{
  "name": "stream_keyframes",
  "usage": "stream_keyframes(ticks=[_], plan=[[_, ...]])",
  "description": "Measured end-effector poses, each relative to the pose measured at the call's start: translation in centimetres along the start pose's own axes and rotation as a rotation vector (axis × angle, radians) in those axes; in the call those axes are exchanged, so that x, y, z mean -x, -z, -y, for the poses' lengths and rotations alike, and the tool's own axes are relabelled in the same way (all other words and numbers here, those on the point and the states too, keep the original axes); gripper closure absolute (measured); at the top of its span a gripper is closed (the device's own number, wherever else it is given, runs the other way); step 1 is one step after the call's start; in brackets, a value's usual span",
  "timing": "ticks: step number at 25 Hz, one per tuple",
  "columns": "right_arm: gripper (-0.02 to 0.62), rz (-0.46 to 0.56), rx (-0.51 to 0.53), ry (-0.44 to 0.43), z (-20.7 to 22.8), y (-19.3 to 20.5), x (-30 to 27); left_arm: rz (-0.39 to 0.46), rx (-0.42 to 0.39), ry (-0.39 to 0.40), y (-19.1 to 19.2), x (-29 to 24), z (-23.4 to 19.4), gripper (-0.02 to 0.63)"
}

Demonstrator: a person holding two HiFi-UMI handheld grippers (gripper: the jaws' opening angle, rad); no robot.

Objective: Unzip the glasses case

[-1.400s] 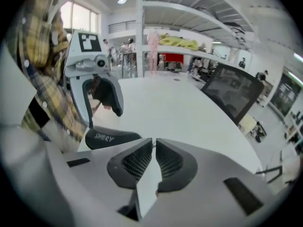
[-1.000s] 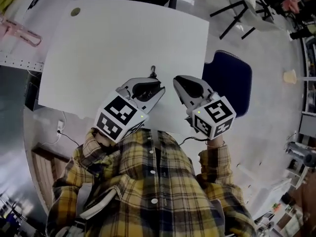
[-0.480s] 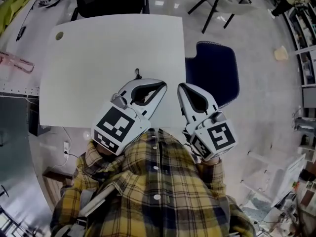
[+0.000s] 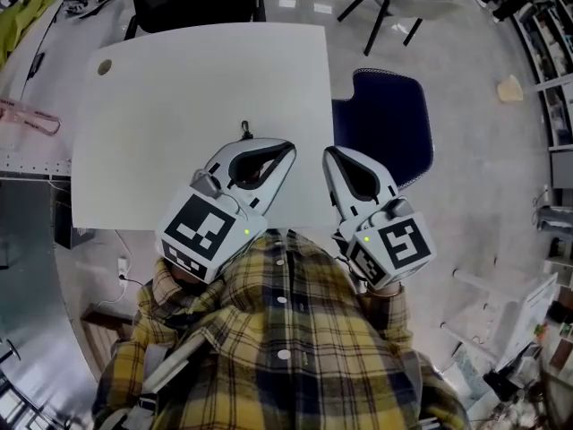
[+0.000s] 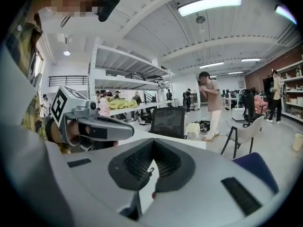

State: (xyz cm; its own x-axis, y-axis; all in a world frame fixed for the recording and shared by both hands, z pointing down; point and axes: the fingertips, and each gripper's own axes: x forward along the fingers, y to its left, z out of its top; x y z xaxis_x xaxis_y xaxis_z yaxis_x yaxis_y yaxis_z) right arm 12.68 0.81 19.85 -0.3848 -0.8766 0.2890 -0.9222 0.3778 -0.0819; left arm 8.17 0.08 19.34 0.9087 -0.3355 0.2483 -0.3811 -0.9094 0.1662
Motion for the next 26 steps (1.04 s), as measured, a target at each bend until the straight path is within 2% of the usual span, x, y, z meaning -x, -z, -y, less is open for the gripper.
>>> stream_keyframes(ticks=[8,26], plan=[[0.597,-0.008,0.025,-0.036,-0.7,0.2,-0.5,0.004,0.004,-0.017,0.3,0.4,0.0,0.598],[0.597,-0.014,0.025,-0.038,-1.5,0.6,-0.6,0.006,0.021,-0.019,0.8,1.4,-0.2,0.599]])
